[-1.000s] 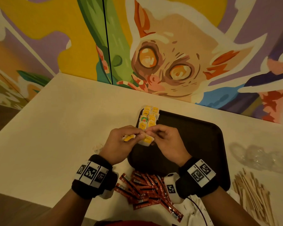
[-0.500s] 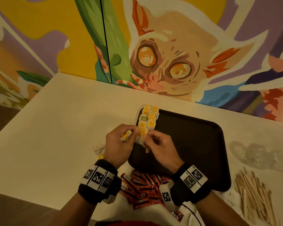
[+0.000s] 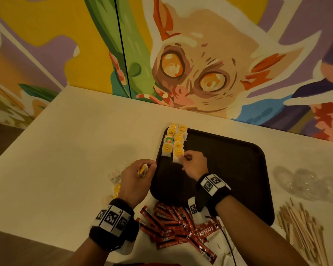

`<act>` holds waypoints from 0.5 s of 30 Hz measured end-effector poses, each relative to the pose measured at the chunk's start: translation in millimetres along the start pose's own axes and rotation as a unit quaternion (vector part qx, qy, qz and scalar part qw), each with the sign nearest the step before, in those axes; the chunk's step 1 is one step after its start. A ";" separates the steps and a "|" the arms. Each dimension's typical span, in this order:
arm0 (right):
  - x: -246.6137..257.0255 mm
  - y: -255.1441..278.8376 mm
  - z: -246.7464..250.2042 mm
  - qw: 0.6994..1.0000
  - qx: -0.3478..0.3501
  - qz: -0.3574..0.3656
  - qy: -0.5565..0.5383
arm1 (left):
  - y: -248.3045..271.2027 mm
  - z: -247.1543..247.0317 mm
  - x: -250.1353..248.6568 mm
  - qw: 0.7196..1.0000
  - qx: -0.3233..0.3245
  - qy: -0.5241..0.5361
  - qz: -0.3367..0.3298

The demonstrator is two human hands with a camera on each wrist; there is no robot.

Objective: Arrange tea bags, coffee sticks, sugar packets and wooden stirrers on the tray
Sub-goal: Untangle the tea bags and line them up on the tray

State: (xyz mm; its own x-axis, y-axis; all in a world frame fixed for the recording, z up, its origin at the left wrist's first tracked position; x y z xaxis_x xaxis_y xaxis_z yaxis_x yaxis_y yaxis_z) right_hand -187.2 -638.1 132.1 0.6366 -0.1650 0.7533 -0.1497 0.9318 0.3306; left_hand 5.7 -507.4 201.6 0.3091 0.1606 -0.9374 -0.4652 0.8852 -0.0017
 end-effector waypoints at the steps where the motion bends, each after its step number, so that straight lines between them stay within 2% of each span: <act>1: -2.9 -6.6 -1.5 1.000 -0.002 -0.009 0.012 | 0.1 -0.4 2.2 1.000 0.003 0.000 0.002; 8: -24.6 -43.1 -19.0 0.996 0.010 -0.072 0.056 | -2.8 -1.2 7.0 1.000 0.010 -0.009 0.011; 12: -24.0 -50.0 -23.3 0.995 0.025 -0.070 0.065 | -5.8 -2.0 10.8 0.999 0.015 -0.001 0.031; 15: -25.7 -51.0 -19.5 0.996 -0.004 -0.064 0.058 | -6.6 -3.8 17.0 0.998 0.020 0.010 0.050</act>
State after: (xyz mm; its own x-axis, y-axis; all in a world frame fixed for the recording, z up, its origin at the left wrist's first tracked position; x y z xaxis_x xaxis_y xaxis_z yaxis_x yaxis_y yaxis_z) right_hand -181.1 -675.1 84.8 0.7328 -0.2451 0.6348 -0.0552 0.9084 0.4144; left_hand 11.0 -512.1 184.3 0.2447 0.2408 -0.9392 -0.4600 0.8816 0.1062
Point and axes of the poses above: each hand's wrist, its own y-axis away from the middle knuckle, its own z-axis out of the back of the hand, x = y × z, the point moved 10 cm from there along -y, towards the middle knuckle, and after that the axes turned 2 degrees about y, right-handed, at the moved point
